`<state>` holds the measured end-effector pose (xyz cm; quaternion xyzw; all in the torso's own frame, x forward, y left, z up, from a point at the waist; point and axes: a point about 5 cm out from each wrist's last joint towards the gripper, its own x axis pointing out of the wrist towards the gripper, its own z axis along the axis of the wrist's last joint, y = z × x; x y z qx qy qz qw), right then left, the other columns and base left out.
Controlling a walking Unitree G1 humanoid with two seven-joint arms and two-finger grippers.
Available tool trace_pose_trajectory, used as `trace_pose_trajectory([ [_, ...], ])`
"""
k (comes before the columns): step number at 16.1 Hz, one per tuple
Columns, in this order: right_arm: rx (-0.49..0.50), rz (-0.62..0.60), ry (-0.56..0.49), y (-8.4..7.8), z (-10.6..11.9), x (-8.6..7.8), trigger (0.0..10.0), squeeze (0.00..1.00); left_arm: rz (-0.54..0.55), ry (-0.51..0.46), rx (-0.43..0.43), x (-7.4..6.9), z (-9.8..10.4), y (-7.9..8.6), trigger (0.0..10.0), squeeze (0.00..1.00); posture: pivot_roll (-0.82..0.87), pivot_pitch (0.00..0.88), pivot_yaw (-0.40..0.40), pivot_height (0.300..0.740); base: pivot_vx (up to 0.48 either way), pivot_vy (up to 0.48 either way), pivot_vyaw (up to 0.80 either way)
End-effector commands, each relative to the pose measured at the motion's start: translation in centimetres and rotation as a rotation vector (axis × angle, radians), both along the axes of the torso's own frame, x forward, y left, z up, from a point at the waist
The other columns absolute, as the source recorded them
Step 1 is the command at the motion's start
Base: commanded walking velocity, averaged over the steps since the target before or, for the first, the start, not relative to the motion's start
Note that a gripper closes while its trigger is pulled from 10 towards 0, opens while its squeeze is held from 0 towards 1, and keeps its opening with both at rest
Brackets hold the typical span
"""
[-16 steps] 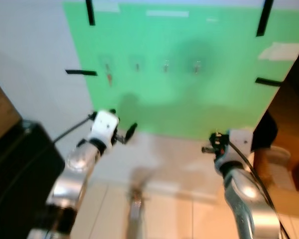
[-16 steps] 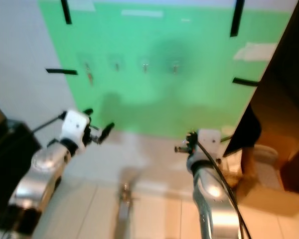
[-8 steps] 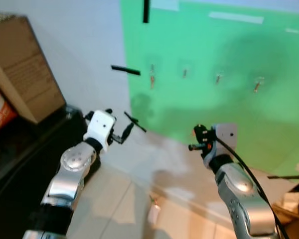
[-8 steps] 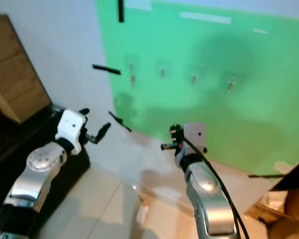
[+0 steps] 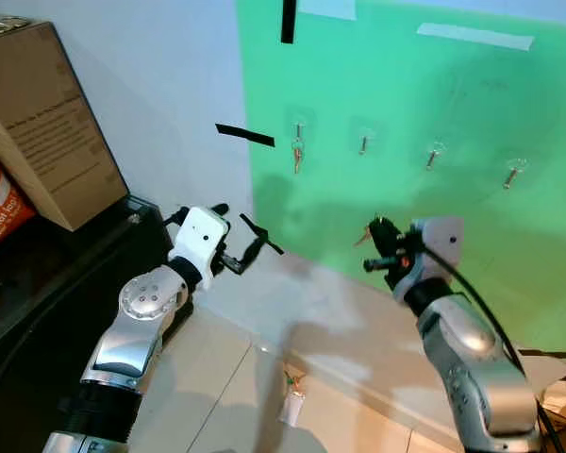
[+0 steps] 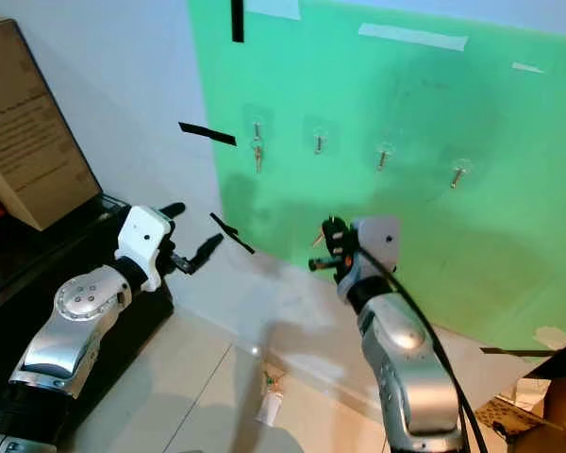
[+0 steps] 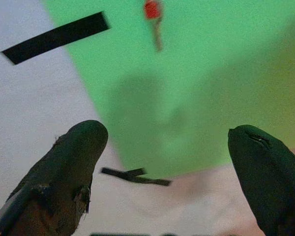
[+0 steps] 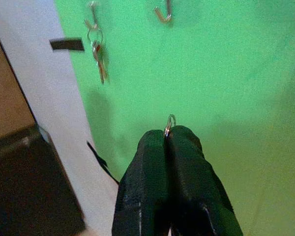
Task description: Hang keys on a hook
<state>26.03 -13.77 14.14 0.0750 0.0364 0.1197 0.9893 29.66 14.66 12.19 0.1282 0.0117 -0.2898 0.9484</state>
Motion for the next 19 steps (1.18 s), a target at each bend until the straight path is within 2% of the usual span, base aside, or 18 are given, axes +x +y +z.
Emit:
trace_pose_trajectory([
  [1,0.048,-0.016,-0.013,-0.3,0.8,0.2,10.0,0.0,-0.051,-0.036,-0.012,0.2,1.1,-0.4,10.0,0.04,-0.1,0.0,0.032,0.74,0.0,0.0,0.0],
  [3,0.088,-0.04,-0.015,-0.6,1.3,0.6,10.0,0.0,-0.123,-0.038,-0.038,0.0,1.6,-0.8,10.0,0.04,-0.1,0.0,0.028,0.74,0.0,0.0,0.0],
  [6,0.255,-0.126,-0.021,-1.7,2.4,1.4,10.0,0.0,-0.288,-0.022,-0.095,-0.4,2.7,-1.6,10.0,0.04,-0.1,0.0,0.025,0.74,0.0,0.0,0.0],
  [9,0.362,-0.163,-0.039,-2.6,3.3,1.8,10.0,0.0,-0.372,0.005,-0.113,-0.6,2.8,-2.1,10.0,0.04,-0.1,0.0,0.026,0.74,0.0,0.0,0.0],
  [19,0.495,-0.163,-0.134,-3.9,5.7,2.2,10.0,0.0,-0.406,0.025,-0.118,-0.9,2.7,-2.2,10.0,0.04,-0.1,0.0,0.007,0.74,0.0,0.0,0.0],
])
